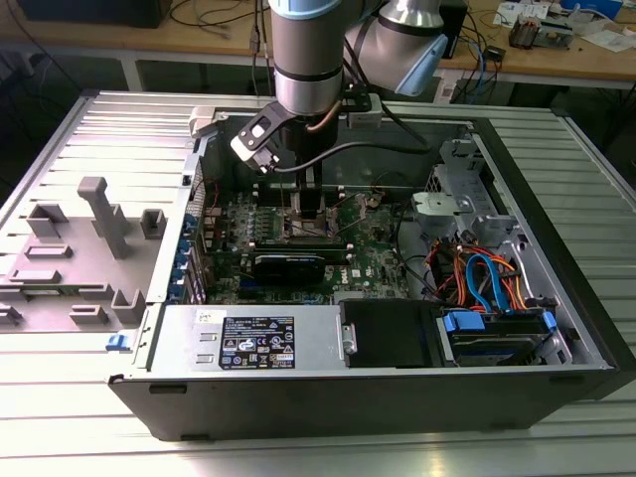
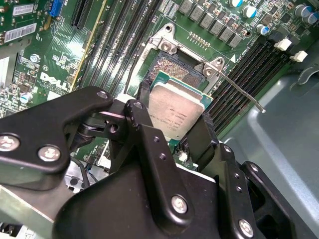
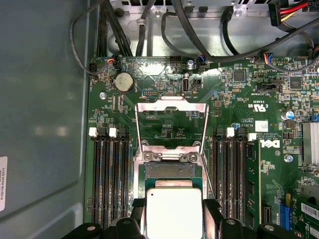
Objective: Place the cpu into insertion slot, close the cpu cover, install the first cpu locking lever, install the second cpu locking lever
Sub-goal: 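Place the cpu into insertion slot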
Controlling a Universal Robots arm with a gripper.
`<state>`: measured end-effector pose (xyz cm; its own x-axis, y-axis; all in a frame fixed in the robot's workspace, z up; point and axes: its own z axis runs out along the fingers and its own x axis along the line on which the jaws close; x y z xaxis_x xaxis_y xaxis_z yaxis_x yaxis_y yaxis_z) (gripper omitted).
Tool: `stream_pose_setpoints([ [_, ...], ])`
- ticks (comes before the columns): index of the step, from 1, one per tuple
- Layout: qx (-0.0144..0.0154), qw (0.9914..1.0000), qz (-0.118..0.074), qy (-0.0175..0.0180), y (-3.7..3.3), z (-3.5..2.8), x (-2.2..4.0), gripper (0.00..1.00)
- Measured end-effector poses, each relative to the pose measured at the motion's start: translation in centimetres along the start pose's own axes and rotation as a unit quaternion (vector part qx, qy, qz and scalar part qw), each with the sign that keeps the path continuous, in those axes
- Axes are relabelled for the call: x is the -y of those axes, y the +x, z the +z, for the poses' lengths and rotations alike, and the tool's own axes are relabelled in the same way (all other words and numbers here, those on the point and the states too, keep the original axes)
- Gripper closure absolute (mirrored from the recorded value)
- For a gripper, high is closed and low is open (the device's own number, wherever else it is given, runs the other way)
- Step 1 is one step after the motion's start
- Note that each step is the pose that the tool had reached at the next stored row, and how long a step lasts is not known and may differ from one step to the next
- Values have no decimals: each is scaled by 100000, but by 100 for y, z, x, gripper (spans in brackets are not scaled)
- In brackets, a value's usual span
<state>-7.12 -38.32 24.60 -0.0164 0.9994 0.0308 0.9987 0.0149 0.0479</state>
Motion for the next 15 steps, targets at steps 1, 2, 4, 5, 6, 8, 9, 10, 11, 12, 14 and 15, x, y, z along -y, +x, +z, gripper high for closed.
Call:
stream_pose_setpoints([
  [1,0,100000,0,-1,0,0,0,46],
  [2,1,100000,0,0,0,0,0,46],
  [4,-4,100000,1,-18,0,3,0,46],
  [5,-15,100000,-3,-103,0,14,0,46],
  [6,-1,100000,-4,-205,-1,25,1,46],
  [8,0,100000,0,-268,6,56,3,46],
  [9,9,100000,3,-268,17,76,4,46],
  [10,14,100000,-2,-265,30,96,4,46],
  [11,2,100000,-5,-271,50,128,5,46],
  [12,-2,100000,-2,-274,56,146,6,46],
  [14,5,100000,-18,-268,58,197,7,46],
  [15,6,100000,-6,-266,58,226,10,46],
])
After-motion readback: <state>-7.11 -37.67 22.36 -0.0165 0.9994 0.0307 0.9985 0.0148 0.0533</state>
